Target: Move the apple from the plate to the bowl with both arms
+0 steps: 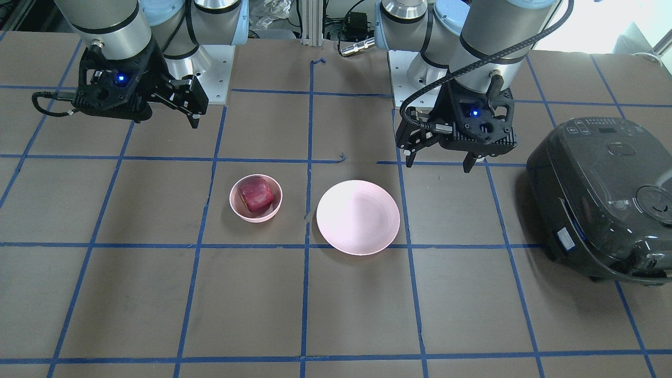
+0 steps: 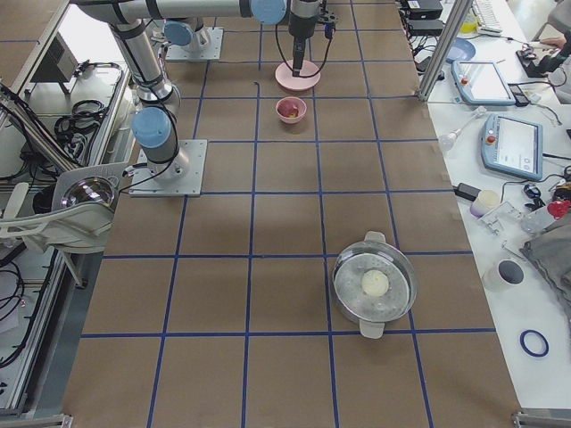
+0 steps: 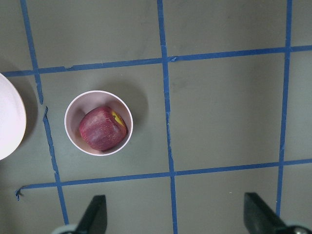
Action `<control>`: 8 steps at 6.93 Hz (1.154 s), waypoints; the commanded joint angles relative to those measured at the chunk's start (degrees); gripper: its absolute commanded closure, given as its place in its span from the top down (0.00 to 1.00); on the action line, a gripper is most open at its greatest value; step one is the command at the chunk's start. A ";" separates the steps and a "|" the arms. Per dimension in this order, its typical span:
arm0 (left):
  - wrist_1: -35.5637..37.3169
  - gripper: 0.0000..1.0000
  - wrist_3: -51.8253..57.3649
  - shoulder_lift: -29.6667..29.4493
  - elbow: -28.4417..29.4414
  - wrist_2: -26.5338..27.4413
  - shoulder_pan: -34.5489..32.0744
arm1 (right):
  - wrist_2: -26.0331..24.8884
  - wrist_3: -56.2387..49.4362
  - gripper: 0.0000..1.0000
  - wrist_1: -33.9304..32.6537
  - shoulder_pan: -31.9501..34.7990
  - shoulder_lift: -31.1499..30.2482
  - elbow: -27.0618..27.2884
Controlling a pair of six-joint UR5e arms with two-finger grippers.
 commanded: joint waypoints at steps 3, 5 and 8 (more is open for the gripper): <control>0.00 1.00 -0.07 0.02 0.00 -0.08 0.04 | -1.26 -0.08 1.00 0.15 0.09 -0.09 0.09; 0.09 1.00 -0.07 0.02 0.00 -0.17 0.04 | -1.36 -0.08 1.00 0.15 0.09 -0.09 0.09; 0.09 1.00 -0.16 0.02 0.00 -0.17 0.04 | -1.36 -0.17 1.00 0.06 0.00 -0.09 0.09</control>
